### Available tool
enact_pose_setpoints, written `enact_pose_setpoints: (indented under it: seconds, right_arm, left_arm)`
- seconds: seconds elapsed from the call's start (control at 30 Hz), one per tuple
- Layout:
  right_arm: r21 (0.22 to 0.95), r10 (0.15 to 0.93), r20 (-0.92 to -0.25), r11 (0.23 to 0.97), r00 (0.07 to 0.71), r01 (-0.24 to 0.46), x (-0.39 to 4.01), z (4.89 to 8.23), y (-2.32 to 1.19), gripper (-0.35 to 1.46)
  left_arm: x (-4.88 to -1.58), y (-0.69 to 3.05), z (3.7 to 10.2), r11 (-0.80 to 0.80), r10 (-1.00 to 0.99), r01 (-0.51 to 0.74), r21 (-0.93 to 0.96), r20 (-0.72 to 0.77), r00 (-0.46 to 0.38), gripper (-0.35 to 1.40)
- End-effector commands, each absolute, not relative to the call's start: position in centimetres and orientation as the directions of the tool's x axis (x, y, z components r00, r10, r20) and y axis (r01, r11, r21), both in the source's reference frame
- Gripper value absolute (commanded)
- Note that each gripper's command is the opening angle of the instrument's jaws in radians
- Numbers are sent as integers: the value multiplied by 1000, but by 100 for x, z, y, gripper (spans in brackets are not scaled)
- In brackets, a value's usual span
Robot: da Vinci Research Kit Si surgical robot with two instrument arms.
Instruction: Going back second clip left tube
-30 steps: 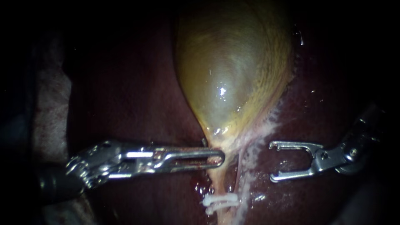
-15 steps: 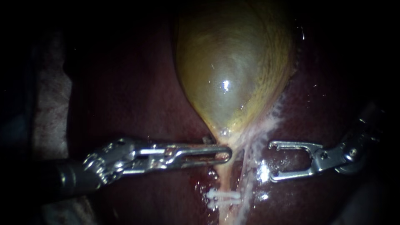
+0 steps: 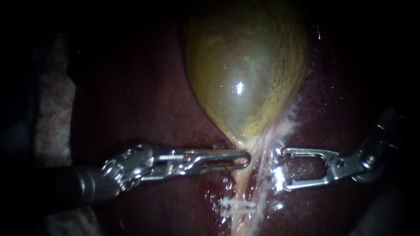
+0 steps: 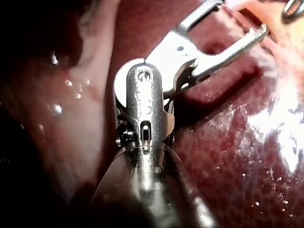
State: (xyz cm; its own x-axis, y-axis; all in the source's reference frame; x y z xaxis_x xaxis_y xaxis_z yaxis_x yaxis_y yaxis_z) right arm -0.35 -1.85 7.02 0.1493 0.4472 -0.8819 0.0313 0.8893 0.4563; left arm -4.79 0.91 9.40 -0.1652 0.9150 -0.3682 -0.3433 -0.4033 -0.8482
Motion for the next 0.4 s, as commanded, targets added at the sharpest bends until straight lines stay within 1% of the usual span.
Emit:
enact_pose_setpoints:
  seconds: [0.03,0.4]
  right_arm:
    - [456,447,-882,889,149,31,-35,702,-185,51]
    - [456,447,-882,889,149,31,-34,703,-185,51]
  left_arm:
    - [-479,91,940,-402,916,-343,-849,-367,-165,-35]
    - [-479,91,940,-402,916,-341,-850,-366,-166,-35]
